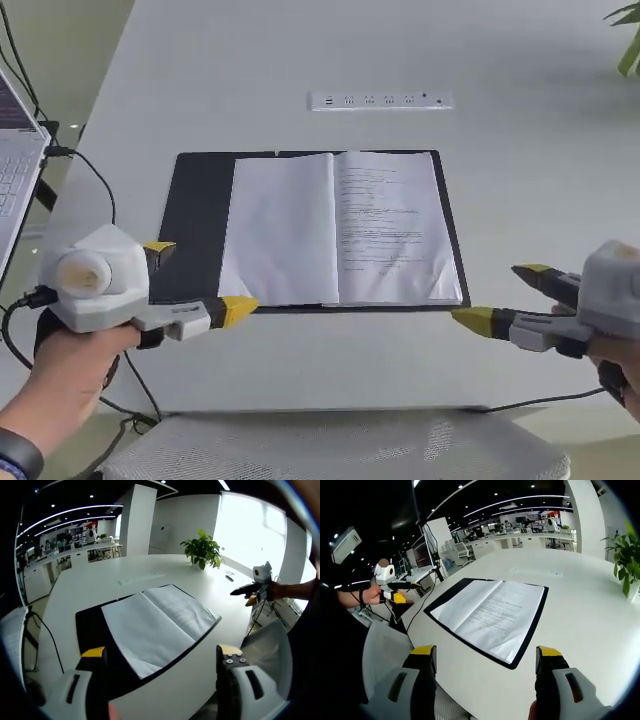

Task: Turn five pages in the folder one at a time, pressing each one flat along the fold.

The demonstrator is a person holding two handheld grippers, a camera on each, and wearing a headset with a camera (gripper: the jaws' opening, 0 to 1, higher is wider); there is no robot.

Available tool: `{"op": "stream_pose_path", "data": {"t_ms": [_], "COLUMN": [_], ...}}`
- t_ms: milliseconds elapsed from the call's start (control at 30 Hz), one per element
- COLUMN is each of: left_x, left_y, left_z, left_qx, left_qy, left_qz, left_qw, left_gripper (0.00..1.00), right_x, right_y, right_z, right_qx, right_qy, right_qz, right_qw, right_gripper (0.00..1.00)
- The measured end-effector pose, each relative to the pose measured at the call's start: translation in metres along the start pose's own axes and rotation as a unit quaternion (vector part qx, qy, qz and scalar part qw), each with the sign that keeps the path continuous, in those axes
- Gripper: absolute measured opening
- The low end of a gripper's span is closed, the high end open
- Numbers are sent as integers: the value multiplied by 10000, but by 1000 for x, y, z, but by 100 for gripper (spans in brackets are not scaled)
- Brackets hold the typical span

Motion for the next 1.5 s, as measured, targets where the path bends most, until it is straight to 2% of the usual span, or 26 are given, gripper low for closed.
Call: {"op": "stream_pose_path", "data": {"t_ms": [433, 500, 633, 933, 1233, 1300, 1500], "left_x": [-46, -59, -82, -135, -182, -193, -220], "left_y": [-11, -16, -25, -50, -74, -80, -95], "left_z": [-27, -33, -43, -60, -66, -65, -59], "left_qx": [-273, -430, -505, -757, -833, -834, -837], "left_qy": [34, 108, 96, 217, 335, 380, 504], "left_qz": [426, 523, 721, 1122, 1416, 1461, 1573], "left_qw": [9987, 9976, 9961, 9906, 9859, 9850, 9827], "left_gripper": [88, 87, 87, 85, 83, 82, 80], "right_x": [6, 7, 9, 14, 16, 18, 20], "right_y": [-5, -6, -8, -11, -15, -20, -20], "right_z": [2, 2, 5, 10, 14, 17, 19], "right_qx": [-110, -124, -191, -301, -400, -428, -482], "right_qy": [-58, -57, -65, -75, -80, -78, -61], "right_qz": [80, 91, 120, 155, 161, 160, 150], "right_qw": [9999, 9999, 9997, 9994, 9990, 9989, 9987], "right_gripper": [80, 80, 79, 78, 77, 77, 76]}}
Point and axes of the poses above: the centre of the closed fingertips' face, and the gripper's own axes: x roughly backward along the fingers, y roughly to its left, z roughly out of its underside, the point moved 10 cm from there along x, roughly backward along the fingers, and after that the axes turned 8 degrees about z, right-handed, at the moved point
